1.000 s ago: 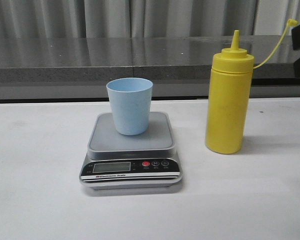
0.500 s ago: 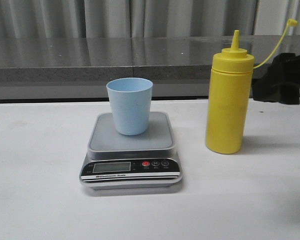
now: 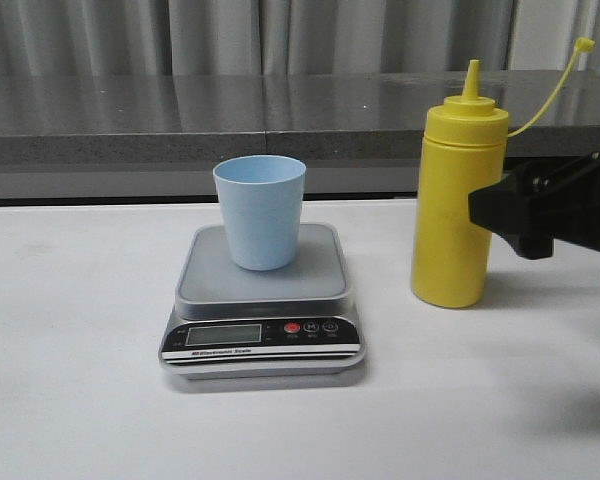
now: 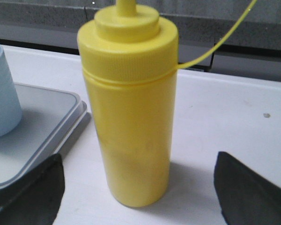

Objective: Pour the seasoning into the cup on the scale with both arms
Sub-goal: 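Close the right gripper around the yellow bottle's body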

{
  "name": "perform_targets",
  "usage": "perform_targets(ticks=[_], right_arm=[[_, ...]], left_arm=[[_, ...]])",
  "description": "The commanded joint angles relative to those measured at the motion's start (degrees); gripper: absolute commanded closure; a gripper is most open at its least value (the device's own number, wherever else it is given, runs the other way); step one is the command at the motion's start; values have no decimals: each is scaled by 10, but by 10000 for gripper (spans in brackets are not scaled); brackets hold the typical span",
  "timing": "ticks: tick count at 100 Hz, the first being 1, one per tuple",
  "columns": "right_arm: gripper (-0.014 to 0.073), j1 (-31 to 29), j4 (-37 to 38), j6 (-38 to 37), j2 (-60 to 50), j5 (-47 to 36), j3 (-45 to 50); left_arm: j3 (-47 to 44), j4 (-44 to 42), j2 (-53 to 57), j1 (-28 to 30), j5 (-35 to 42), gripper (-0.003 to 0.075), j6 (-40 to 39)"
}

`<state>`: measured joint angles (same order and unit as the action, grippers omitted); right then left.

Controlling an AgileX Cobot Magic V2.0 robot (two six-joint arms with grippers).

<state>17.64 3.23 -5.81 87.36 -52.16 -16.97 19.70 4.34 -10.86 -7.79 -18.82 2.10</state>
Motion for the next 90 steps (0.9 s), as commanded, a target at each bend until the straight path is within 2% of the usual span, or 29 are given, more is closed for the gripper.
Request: perform_targets(ticks=[1, 15, 26, 90], right_arm=[[-47, 2, 6, 0, 5, -75, -13], [-47, 2, 6, 0, 37, -137, -16], [-47, 2, 6, 0, 61, -154, -26], [-47, 2, 17, 0, 152, -180, -122]], left_arm=[[14, 2, -4, 0, 42, 740, -3], [14, 2, -4, 0, 42, 740, -3], [14, 2, -4, 0, 42, 740, -3], [14, 2, -4, 0, 42, 740, -3]])
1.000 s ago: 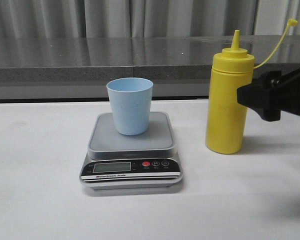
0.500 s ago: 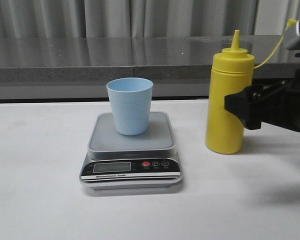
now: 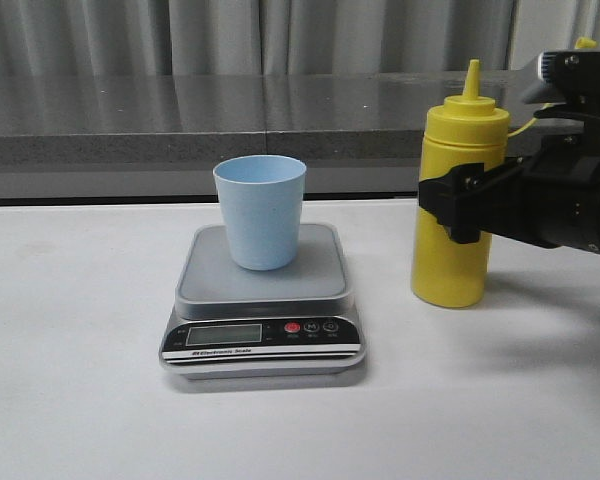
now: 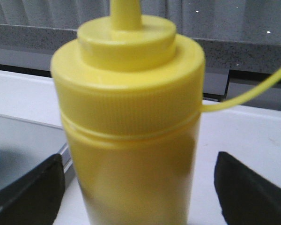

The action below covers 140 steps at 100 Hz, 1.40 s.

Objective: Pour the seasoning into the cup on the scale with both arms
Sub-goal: 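Close the right gripper around the yellow bottle's body, then lift the yellow bottle and tilt its nozzle down over the cup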

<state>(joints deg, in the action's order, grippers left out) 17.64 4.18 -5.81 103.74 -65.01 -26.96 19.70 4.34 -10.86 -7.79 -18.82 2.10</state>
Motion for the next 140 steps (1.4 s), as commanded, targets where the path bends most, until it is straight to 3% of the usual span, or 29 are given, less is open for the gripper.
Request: perform_targets(ticks=[1, 36, 57, 69, 89, 101, 115, 140], right_arm=[[-47, 2, 7, 0, -11, -51, -23], [-28, 2, 8, 0, 12, -54, -52], [244, 2, 8, 0, 12, -58, -52], [335, 2, 8, 0, 12, -87, -52], [341, 2, 11, 2, 9, -91, -52], [341, 2, 14, 44, 0, -78, -52], [342, 2, 31, 101, -34, -16, -62], [342, 2, 106, 163, -97, 189, -134]], left_arm=[[14, 2, -4, 0, 42, 740, -3], [14, 2, -4, 0, 42, 740, -3], [14, 2, -4, 0, 42, 740, -3], [14, 2, -4, 0, 42, 740, -3], [14, 2, -4, 0, 42, 740, -3], [14, 2, -4, 0, 42, 740, -3], [14, 2, -4, 0, 42, 740, -3], [14, 2, -4, 0, 42, 740, -3]])
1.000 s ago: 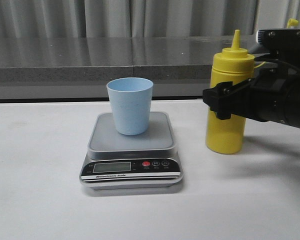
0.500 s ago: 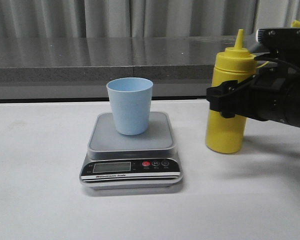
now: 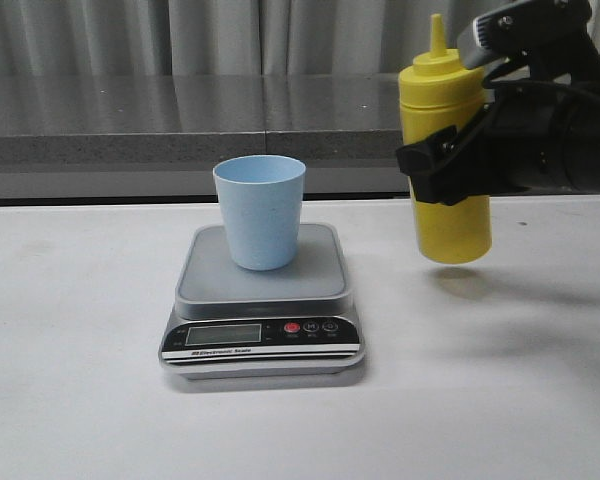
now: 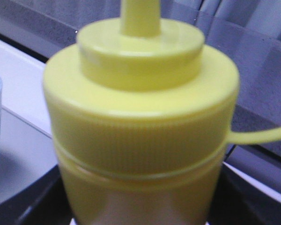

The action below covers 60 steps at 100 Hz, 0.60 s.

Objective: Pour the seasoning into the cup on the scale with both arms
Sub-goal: 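Lift the yellow bottle and tilt its nozzle down over the cup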

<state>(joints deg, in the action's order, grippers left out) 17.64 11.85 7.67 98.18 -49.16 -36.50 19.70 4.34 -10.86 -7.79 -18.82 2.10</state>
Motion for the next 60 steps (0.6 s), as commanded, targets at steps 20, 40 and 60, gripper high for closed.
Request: perform_targets(ticks=[20, 40, 60], right_arm=[[342, 9, 94, 42, -49, 198, -113], [347, 38, 163, 42, -48, 336, -195], [349, 61, 250, 42, -47, 441, -256]], left_arm=[[14, 2, -4, 0, 42, 740, -3], [14, 2, -4, 0, 42, 740, -3], [14, 2, -4, 0, 42, 740, -3]])
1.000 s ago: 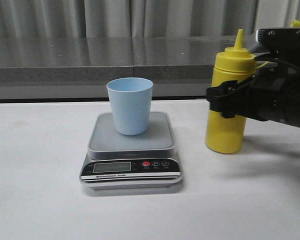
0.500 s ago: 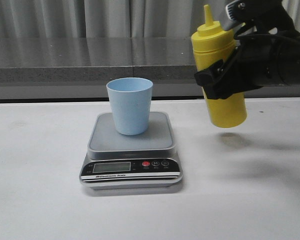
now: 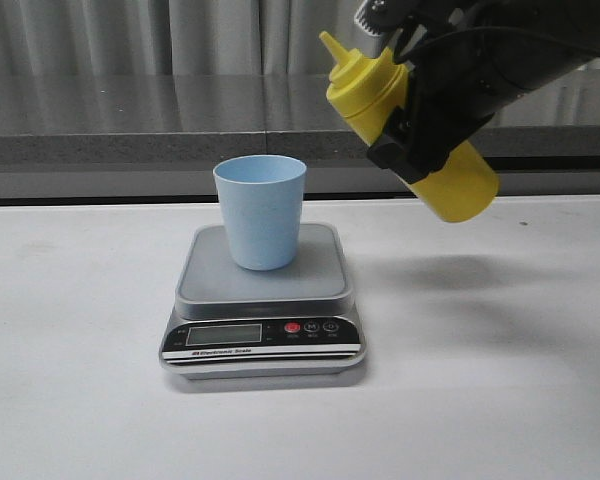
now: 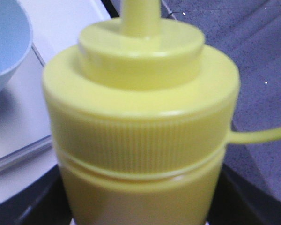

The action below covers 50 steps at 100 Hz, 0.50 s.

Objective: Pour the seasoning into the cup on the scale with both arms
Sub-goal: 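Lift the yellow bottle and tilt its nozzle down over the cup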

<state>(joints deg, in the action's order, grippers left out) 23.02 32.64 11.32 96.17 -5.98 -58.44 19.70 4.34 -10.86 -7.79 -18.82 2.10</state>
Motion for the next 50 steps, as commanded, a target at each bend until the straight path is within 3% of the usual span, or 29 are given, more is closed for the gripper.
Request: perform_targets(ticks=[1, 50], right_arm=[[349, 8, 45, 6, -27, 12, -39], [349, 55, 209, 6, -2, 173, -104]], left_arm=[[14, 2, -4, 0, 42, 740, -3], [14, 2, -4, 0, 42, 740, -3]])
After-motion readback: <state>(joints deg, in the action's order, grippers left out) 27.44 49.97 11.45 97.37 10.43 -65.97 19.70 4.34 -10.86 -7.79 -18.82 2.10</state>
